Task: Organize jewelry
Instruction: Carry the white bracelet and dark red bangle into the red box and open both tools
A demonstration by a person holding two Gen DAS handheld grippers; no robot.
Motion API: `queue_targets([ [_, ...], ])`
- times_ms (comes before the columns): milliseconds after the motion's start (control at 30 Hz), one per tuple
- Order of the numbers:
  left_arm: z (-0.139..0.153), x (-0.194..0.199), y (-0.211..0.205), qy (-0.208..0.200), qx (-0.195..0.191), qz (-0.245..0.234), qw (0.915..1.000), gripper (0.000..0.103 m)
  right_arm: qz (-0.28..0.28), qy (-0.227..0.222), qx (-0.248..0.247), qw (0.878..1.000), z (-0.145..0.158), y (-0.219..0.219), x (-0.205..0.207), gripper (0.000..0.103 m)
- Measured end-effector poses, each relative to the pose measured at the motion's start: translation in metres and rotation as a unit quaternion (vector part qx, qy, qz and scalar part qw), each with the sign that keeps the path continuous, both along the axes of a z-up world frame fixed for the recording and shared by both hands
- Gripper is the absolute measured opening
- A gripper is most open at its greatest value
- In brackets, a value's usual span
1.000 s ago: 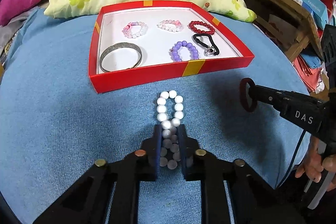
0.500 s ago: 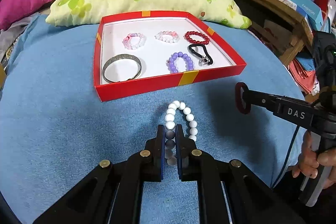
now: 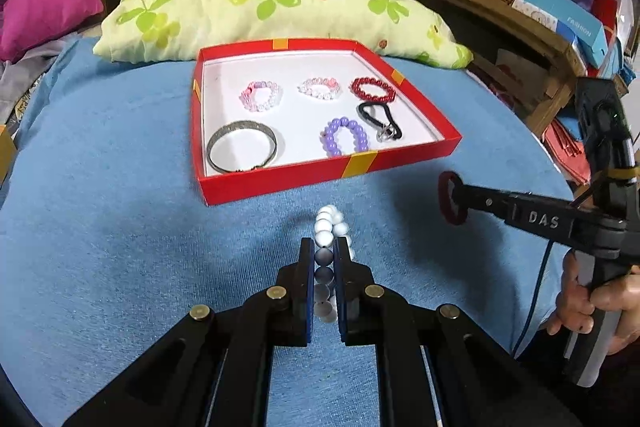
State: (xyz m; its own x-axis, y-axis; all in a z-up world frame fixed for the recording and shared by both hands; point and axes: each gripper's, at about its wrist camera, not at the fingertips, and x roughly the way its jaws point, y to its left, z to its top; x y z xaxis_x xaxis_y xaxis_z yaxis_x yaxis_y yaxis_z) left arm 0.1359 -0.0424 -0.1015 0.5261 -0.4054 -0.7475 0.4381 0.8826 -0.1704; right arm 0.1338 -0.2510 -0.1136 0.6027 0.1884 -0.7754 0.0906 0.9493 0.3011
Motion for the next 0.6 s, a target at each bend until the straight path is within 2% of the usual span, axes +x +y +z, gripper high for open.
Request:
queue_targets([
  [367,0.021,-0.01,-0.001,-0.03,-0.023,-0.021,0.9991,0.01,0.003,-0.015,0.007,1.0,0.007,0.002,-0.003,0.006],
  [600,0.039,-0.015,0.0,-0.074,-0.047,-0.026,0.9958,0.01,0.004,-0.033,0.015,0.999,0.016,0.003,-0.005,0.006],
])
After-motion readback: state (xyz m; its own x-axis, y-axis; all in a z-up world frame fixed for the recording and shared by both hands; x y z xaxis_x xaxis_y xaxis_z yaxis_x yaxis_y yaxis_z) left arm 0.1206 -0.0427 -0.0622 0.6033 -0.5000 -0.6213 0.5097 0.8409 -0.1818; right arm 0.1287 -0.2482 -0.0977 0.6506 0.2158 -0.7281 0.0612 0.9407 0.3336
